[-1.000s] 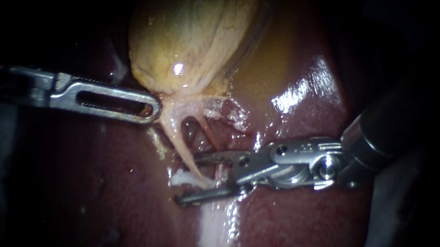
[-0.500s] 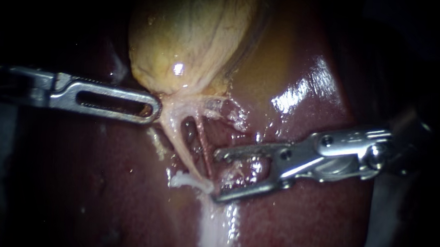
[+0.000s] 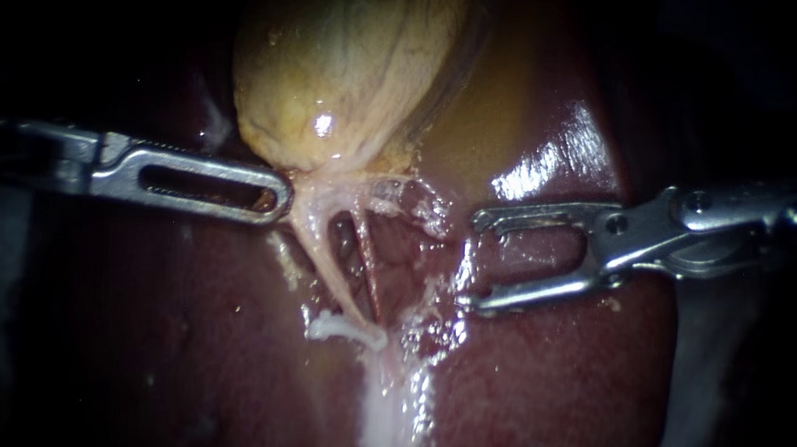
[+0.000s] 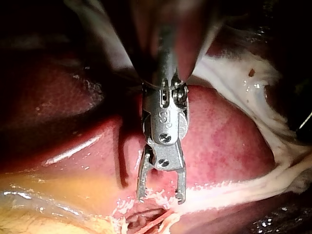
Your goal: Going back first clip left tube
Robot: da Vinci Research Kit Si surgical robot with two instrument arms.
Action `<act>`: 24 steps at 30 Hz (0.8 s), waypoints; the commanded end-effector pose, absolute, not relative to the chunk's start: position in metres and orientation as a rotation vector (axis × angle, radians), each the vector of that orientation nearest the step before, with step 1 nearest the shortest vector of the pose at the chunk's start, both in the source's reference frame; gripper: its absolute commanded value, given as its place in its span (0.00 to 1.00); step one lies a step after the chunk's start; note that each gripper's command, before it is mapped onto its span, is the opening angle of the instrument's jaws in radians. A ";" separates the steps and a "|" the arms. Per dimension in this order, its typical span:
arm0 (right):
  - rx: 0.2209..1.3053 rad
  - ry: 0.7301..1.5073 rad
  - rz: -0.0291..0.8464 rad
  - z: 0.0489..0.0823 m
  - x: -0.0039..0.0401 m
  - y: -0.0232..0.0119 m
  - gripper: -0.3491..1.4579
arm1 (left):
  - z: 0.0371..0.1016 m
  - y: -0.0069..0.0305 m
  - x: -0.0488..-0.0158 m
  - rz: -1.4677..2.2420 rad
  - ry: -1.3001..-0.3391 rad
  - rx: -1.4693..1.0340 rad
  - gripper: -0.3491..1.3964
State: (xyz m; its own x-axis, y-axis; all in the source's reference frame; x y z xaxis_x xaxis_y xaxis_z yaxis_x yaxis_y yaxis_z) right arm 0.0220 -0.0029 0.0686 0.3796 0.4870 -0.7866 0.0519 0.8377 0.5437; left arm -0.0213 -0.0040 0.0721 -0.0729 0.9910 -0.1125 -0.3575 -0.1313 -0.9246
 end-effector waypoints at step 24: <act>0.537 1.161 0.294 0.0683 0.0220 -0.0031 0.47 | 0.0774 -0.0043 -0.0264 1.504 -0.895 -0.996 0.00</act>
